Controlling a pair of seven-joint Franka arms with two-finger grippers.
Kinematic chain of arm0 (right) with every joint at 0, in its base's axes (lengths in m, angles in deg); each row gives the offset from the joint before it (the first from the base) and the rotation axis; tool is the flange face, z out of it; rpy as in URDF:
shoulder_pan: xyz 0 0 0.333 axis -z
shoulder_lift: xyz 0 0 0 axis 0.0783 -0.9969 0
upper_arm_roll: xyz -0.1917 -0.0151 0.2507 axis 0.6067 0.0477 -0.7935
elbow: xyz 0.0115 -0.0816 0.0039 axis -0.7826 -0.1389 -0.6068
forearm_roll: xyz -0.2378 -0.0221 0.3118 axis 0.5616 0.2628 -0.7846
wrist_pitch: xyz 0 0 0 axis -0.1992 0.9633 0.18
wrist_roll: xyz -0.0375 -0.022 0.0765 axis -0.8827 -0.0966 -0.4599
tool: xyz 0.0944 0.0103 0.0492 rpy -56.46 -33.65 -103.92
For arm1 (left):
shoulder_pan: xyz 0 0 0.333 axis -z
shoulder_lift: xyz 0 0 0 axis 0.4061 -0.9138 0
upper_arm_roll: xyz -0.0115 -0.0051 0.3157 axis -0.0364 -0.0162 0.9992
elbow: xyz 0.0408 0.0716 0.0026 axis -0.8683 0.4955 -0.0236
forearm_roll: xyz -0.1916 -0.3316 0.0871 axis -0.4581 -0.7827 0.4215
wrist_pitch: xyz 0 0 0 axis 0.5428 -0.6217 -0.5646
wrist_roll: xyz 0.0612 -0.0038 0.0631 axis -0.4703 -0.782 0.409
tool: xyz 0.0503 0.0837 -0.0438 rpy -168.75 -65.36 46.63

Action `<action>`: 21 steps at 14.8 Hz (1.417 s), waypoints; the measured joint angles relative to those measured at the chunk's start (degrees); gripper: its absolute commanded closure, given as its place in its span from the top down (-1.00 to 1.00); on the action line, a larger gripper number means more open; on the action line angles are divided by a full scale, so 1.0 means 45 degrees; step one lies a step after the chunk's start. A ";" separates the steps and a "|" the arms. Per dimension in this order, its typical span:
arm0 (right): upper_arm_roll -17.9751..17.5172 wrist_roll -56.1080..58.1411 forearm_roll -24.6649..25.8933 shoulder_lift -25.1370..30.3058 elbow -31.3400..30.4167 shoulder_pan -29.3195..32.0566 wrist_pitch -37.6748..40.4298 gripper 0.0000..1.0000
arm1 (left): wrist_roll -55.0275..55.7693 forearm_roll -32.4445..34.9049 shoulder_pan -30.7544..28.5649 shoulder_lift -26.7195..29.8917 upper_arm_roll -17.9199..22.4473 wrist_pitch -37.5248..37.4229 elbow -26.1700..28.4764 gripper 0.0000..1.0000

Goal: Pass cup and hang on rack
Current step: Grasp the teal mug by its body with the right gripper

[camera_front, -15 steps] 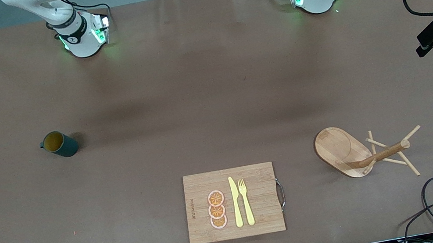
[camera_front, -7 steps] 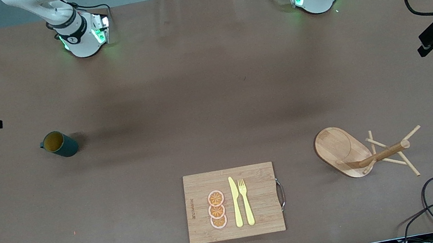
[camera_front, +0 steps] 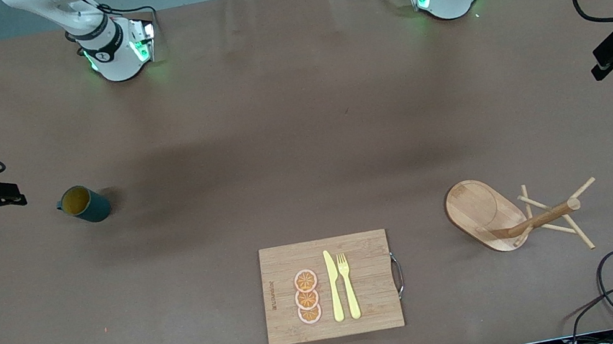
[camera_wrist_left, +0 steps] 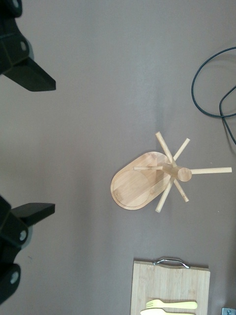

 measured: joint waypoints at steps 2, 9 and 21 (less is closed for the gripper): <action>0.0007 0.0382 0.0000 -0.0334 -0.0170 0.0226 -0.0263 1.00 | 0.0000 0.0000 -0.0002 0.0000 0.0002 0.0000 0.0000 1.00; 0.0037 0.3463 -0.0004 -0.0418 -0.4782 0.1255 -0.5385 1.00 | 0.0000 0.0000 -0.0002 -0.0002 0.0002 0.0000 0.0000 1.00; -0.0103 0.4692 -0.0008 -0.0403 -0.8674 0.1658 -1.0475 -0.96 | 0.0000 0.0000 -0.0004 -0.0002 0.0003 0.0000 0.0000 1.00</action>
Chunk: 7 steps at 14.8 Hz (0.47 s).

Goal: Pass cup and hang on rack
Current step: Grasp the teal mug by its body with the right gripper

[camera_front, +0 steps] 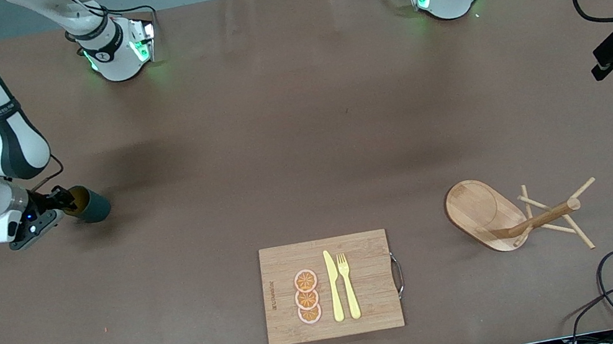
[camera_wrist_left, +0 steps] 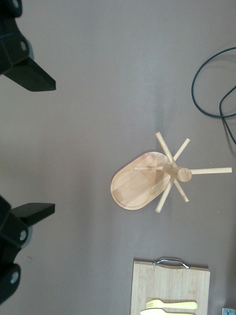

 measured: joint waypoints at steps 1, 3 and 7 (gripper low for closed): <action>0.0000 0.0000 0.0000 -0.0005 -0.0013 0.0000 0.0001 -0.99 | 0.0000 0.0000 0.0000 0.0000 0.0000 0.0000 0.0000 1.00; -0.0003 0.0000 0.0000 -0.0007 -0.0049 0.0000 0.0003 -0.99 | 0.0000 0.0000 -0.0001 0.0000 0.0001 0.0000 0.0000 1.00; -0.0081 -0.0065 -0.0021 0.0032 -0.0058 -0.0134 0.0086 -0.99 | 0.0000 0.0000 -0.0013 0.0000 0.0016 0.0000 0.0000 1.00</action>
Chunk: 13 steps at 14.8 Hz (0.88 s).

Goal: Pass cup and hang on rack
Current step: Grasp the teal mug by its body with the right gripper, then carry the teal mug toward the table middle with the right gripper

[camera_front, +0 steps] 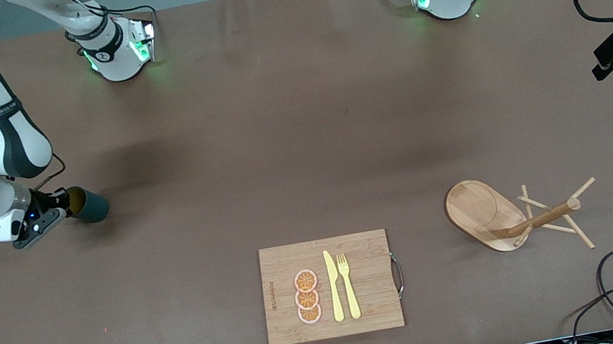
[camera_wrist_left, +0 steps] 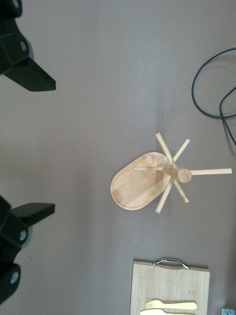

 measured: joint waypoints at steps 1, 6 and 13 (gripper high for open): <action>-0.0008 -0.0271 -0.0033 0.0001 0.0000 -0.0123 0.0003 -0.99 | 0.0000 0.0000 0.0001 -0.0001 0.0000 0.0000 0.0000 1.00; -0.0102 -0.4377 -0.0126 0.0486 0.0067 -0.2078 0.1079 -0.99 | 0.0000 0.0000 0.0004 -0.0001 -0.0007 0.0000 0.0000 1.00; -0.0200 -1.2363 -0.0148 0.1452 0.0407 -0.6704 0.2532 -0.99 | 0.0000 0.0000 0.0007 -0.0004 -0.0012 0.0000 0.0000 1.00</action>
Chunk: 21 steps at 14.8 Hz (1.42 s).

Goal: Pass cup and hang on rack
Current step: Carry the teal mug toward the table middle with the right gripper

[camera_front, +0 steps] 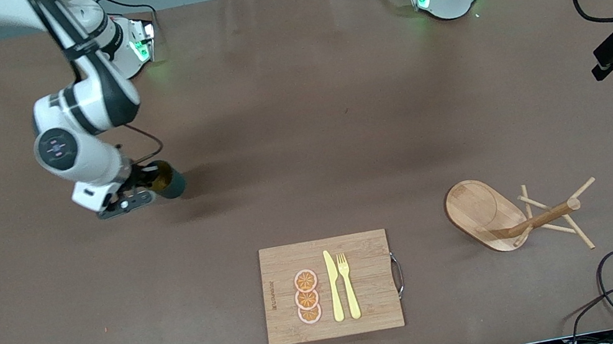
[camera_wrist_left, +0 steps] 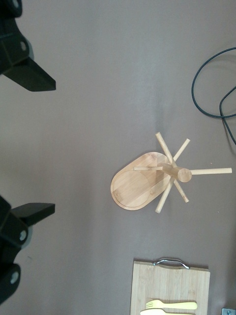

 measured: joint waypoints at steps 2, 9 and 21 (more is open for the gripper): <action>0.0001 -0.2070 -0.0003 -0.0039 0.0384 -0.1209 0.0093 -0.99 | 0.0000 0.0000 0.0003 0.0000 -0.0004 0.0000 0.0000 1.00; 0.0010 -0.4586 -0.1287 -0.1759 0.2604 -0.3898 0.0132 -0.99 | 0.0000 0.0000 0.0003 -0.0002 -0.0006 0.0000 0.0000 1.00; 0.0017 -0.7404 -0.1474 -0.5823 0.7161 -0.6181 0.0120 -0.99 | 0.0011 0.0000 0.0033 -0.0038 -0.0015 -0.0004 0.0002 1.00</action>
